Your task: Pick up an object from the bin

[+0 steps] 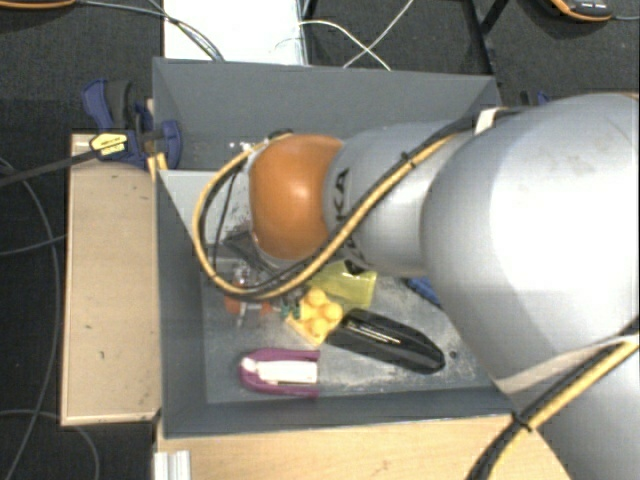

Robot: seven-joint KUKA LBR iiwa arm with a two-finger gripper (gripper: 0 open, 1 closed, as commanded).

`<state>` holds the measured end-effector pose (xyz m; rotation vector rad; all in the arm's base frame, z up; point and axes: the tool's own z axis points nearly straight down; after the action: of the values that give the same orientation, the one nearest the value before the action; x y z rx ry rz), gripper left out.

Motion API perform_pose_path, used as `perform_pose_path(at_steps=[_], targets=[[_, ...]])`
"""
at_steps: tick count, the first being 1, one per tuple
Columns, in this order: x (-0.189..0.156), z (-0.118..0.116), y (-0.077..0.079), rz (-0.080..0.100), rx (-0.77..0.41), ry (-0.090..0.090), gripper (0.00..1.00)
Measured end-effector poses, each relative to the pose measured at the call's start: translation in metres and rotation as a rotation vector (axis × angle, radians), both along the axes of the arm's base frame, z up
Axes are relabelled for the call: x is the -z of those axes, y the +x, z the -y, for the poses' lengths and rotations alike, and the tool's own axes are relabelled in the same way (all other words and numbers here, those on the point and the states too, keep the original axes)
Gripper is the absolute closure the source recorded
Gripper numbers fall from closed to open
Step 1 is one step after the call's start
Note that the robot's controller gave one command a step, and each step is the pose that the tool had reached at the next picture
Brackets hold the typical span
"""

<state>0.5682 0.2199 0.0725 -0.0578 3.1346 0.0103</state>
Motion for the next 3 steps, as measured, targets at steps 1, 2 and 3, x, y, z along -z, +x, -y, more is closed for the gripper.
perform_pose_path(at_steps=[1,2,3], targets=[[0.0001,0.0002,-0.0001,0.000,0.001,0.000,1.00],[-0.0018,0.0003,-0.0005,-0.001,0.001,0.000,1.00],[-0.0074,0.0003,-0.0003,0.000,0.002,0.000,1.00]])
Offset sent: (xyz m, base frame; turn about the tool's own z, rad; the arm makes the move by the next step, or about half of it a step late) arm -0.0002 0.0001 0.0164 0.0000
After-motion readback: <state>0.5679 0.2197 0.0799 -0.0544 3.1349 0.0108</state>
